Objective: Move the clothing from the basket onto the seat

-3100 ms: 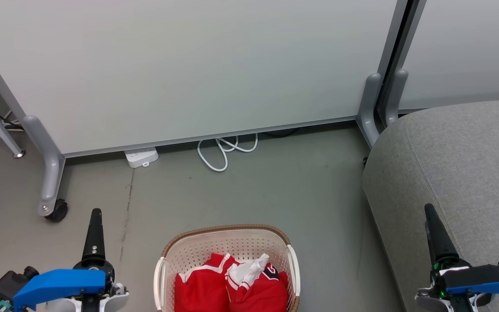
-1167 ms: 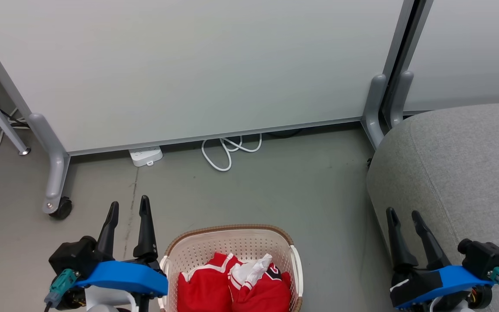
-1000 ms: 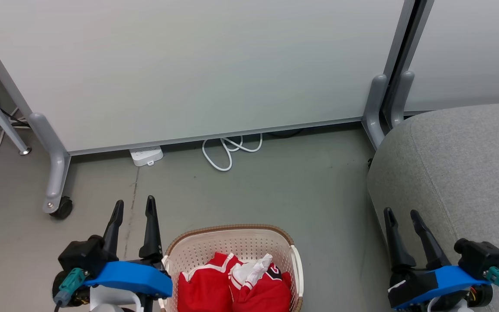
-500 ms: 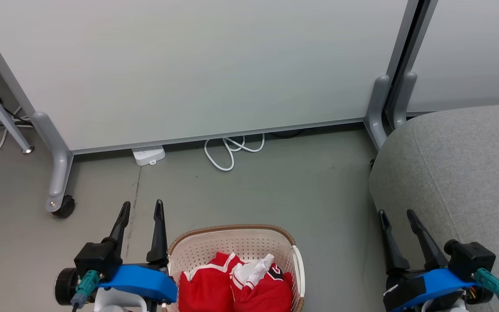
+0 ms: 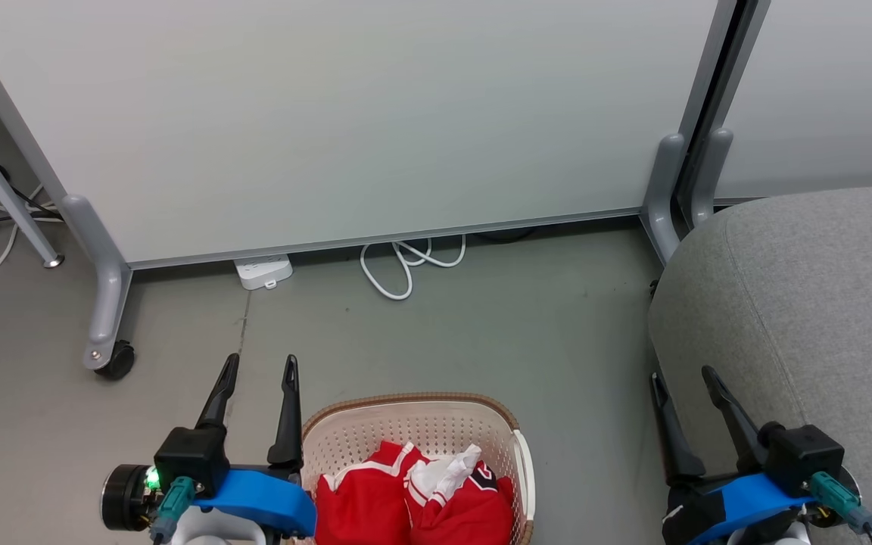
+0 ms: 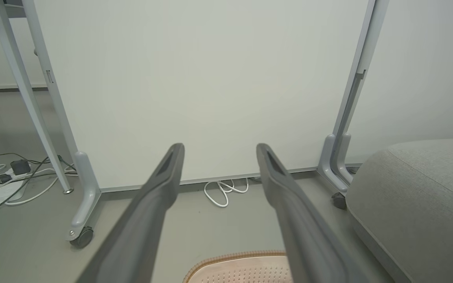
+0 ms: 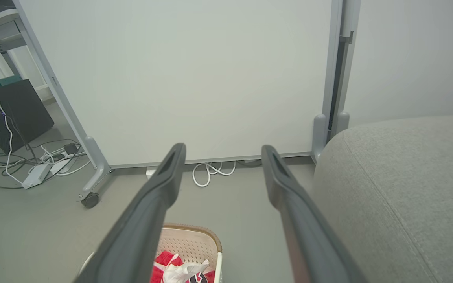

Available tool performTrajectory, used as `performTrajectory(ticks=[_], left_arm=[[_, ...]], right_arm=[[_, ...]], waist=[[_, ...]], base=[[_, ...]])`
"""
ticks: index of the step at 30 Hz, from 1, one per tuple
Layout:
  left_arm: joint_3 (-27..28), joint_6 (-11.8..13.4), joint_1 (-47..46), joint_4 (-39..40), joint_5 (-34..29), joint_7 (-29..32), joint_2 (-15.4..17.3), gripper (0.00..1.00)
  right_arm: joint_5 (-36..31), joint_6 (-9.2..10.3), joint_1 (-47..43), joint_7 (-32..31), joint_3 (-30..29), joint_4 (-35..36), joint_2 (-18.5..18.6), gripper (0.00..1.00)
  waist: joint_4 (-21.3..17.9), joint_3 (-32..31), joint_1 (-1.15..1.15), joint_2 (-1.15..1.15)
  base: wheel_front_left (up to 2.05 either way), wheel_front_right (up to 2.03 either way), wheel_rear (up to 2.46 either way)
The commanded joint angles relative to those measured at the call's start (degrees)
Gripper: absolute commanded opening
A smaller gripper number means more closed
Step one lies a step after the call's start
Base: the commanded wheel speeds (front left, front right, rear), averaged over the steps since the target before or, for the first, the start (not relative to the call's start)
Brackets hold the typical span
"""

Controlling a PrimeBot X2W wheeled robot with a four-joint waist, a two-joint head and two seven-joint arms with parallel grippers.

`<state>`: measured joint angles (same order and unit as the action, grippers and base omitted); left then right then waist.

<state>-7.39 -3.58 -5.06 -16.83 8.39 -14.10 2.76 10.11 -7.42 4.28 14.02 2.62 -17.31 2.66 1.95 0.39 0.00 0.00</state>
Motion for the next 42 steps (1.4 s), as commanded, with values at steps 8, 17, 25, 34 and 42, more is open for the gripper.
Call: performTrajectory(ticks=[8, 17, 25, 34, 42], left_arm=[[-0.33, -0.04, -0.76, -0.98, -3.50, -1.19, 0.19, 1.00], [-0.30, -0.20, -0.65, -1.60, -3.10, -1.18, 0.18, 1.00], [-0.26, -0.19, -0.74, -1.95, -3.01, -1.17, 0.18, 1.00], [-1.84, -1.49, -3.18, -3.75, -3.84, -1.13, 0.17, 1.00], [-5.26, -3.37, -9.11, -9.18, -5.79, -1.12, 1.18, 1.00]], right_arm=[[-3.64, -0.11, 0.27, 1.28, 0.37, -0.63, 0.38, 1.00], [-3.34, -0.08, 0.30, 1.27, 0.39, -1.24, 0.37, 1.00], [-3.13, -0.08, 0.23, 1.27, 0.48, -1.43, 0.37, 1.00], [-3.04, -0.08, 1.21, 1.26, 0.76, -1.24, 0.36, 1.00], [-2.97, -0.08, 3.28, 1.23, 0.95, -0.86, 0.34, 1.00]], waist=[[0.14, -0.11, 0.00, 0.00], [0.10, -0.04, 0.00, 0.00], [0.02, 0.09, 0.00, 0.00], [-0.92, 1.86, 0.00, 0.00], [-3.62, 6.73, 0.00, 0.00]], base=[[0.00, 0.00, 0.00], [0.00, 0.00, 0.00], [0.00, 0.00, 0.00], [0.00, 0.00, 0.00], [0.00, 0.00, 0.00]])
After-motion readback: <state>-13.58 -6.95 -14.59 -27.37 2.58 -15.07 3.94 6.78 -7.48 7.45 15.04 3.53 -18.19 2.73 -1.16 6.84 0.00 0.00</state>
